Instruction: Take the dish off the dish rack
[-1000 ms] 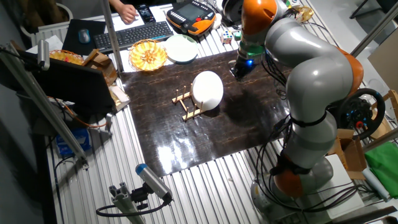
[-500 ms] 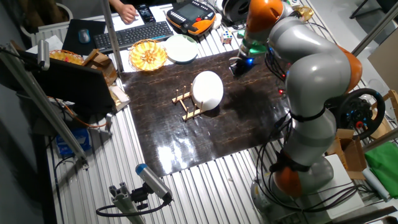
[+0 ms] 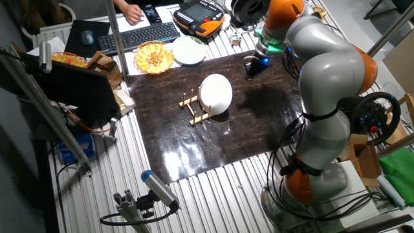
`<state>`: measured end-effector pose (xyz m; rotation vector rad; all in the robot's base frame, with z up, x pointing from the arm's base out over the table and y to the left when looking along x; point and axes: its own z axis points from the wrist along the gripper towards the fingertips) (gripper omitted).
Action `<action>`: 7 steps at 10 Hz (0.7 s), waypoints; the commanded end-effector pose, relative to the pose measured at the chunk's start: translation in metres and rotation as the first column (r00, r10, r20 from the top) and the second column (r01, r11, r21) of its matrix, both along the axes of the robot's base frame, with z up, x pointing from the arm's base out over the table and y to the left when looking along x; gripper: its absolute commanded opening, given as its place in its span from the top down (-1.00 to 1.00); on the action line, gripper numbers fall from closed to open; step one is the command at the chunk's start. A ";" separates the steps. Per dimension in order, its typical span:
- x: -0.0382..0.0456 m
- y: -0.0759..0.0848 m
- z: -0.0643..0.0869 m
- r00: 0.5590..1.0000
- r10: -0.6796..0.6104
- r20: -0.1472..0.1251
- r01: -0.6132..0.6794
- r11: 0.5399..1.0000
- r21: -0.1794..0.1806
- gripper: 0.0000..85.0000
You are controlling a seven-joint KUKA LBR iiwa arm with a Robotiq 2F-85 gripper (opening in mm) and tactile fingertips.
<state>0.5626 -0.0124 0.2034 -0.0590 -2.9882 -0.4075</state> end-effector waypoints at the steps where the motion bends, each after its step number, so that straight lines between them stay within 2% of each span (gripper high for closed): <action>1: 0.0025 0.002 -0.001 1.000 -0.009 -0.002 0.009 1.000 0.008 0.98; 3: 0.0091 0.007 -0.007 0.999 -0.038 0.000 0.038 0.998 0.056 0.98; 7: 0.0239 0.016 -0.018 0.999 -0.039 -0.007 0.040 0.995 0.089 0.98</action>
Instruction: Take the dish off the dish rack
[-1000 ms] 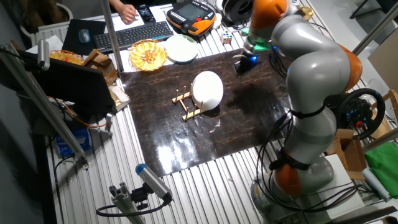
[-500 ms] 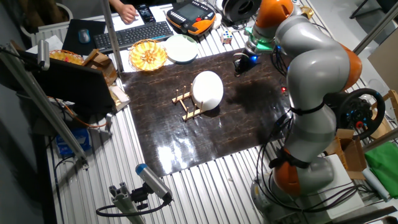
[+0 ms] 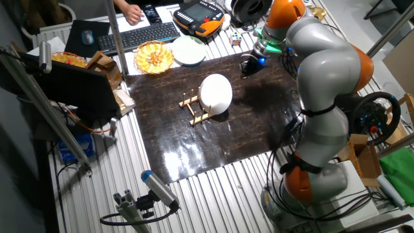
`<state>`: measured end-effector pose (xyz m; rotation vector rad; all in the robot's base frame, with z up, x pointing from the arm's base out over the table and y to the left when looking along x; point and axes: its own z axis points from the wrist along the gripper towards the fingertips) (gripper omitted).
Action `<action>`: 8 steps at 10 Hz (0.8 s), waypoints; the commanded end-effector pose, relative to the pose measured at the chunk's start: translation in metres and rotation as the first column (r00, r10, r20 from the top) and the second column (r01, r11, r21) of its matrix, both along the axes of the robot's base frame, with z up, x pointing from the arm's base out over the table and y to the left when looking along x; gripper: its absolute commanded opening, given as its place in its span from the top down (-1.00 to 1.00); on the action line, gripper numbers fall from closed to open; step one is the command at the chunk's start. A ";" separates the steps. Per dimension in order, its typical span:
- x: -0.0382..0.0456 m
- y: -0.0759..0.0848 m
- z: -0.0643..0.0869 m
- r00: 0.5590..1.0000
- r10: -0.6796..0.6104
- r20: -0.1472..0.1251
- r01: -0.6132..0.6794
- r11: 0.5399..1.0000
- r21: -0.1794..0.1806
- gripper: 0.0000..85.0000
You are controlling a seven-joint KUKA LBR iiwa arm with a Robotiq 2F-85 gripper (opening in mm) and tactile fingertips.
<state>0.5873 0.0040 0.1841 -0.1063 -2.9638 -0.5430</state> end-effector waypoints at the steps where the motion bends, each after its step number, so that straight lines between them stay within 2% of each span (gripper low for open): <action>1: 0.0016 0.002 -0.001 1.000 0.002 0.000 -0.002 1.000 0.002 0.98; 3: 0.0080 0.009 -0.002 0.998 0.068 -0.005 -0.068 0.998 -0.006 0.98; 4: 0.0089 0.011 -0.002 0.996 0.089 -0.012 -0.089 0.996 -0.004 0.98; 8: 0.0103 0.013 -0.004 0.994 0.113 -0.004 -0.113 0.994 -0.015 0.98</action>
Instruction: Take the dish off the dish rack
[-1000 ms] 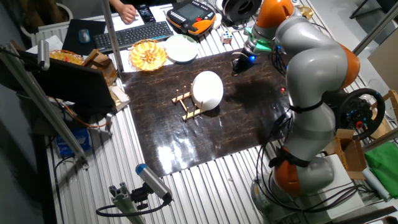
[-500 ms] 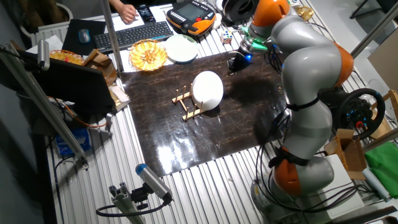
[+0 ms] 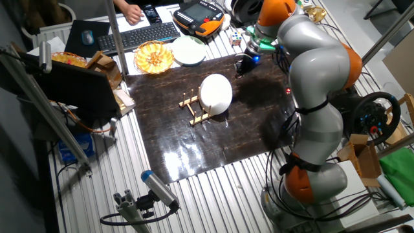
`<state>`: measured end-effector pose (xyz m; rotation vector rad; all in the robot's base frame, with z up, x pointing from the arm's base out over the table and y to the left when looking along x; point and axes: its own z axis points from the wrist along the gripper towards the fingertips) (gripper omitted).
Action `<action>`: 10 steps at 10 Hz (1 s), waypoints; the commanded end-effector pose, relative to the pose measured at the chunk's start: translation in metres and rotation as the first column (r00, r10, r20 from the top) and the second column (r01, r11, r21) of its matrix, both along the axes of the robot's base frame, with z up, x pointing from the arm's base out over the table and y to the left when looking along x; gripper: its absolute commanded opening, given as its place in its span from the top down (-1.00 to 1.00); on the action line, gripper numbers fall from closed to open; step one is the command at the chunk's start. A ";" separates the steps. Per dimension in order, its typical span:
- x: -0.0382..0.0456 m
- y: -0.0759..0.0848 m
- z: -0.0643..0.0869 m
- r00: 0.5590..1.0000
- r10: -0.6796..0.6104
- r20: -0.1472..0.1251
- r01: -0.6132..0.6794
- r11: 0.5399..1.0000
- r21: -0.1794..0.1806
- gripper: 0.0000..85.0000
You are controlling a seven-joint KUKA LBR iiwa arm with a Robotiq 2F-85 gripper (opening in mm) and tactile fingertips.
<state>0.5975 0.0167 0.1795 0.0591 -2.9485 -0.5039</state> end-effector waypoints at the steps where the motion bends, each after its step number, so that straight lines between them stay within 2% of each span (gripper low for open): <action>1: 0.0001 0.000 0.000 1.000 0.004 0.002 -0.004 1.000 -0.001 0.98; 3: 0.0001 -0.001 0.001 1.000 0.021 -0.002 -0.021 1.000 -0.002 0.98; 4: 0.0001 -0.001 0.001 0.999 0.044 -0.021 -0.044 0.999 0.010 0.98; 6: 0.0001 -0.001 0.001 0.997 0.067 -0.046 -0.063 0.995 0.070 0.98; 7: 0.0001 -0.001 0.001 0.996 0.066 -0.053 -0.061 0.994 0.087 0.98; 8: 0.0001 -0.001 0.001 0.997 0.060 -0.055 -0.056 0.995 0.084 0.98; 10: 0.0001 -0.001 0.001 0.997 0.041 -0.062 -0.033 0.991 0.134 0.98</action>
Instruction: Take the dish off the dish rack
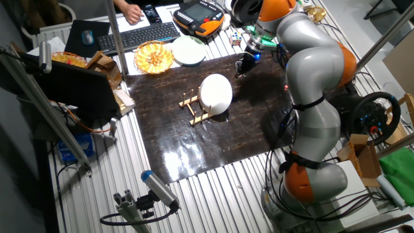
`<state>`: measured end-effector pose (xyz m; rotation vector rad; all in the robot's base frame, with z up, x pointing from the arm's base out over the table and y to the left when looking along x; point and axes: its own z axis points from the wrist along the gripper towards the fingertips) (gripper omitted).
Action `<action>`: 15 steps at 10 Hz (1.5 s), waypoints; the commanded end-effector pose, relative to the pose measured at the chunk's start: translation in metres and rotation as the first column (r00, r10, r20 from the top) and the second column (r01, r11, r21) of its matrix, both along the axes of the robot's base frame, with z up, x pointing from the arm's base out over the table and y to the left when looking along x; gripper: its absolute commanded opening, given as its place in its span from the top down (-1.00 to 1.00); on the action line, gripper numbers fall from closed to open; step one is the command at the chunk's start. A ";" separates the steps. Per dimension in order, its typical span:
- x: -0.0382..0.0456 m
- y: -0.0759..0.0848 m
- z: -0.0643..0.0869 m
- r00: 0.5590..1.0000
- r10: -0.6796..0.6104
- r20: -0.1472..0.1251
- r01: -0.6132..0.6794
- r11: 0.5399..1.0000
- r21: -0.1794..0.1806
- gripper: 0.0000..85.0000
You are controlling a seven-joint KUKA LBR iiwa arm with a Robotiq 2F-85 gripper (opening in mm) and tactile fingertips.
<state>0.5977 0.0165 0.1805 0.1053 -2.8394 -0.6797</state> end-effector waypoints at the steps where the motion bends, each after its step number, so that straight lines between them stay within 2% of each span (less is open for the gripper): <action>1: -0.0001 0.000 0.000 1.000 -0.005 -0.022 0.005 1.000 0.010 0.95; 3: 0.0000 0.000 0.000 0.999 -0.010 -0.038 0.010 1.000 0.008 0.48; 5: 0.0014 0.003 0.001 1.000 0.008 -0.027 -0.008 1.000 0.004 -0.06; 6: 0.0030 0.007 0.003 0.999 0.015 -0.037 -0.015 1.000 0.015 -0.20; 10: 0.0043 0.027 0.006 0.997 0.018 -0.076 -0.016 1.000 0.025 -0.22; 14: -0.0046 0.050 -0.003 0.995 -0.006 -0.098 0.010 0.999 0.043 -0.22; 15: -0.0072 0.056 -0.005 0.995 -0.012 -0.096 0.016 0.999 0.045 -0.22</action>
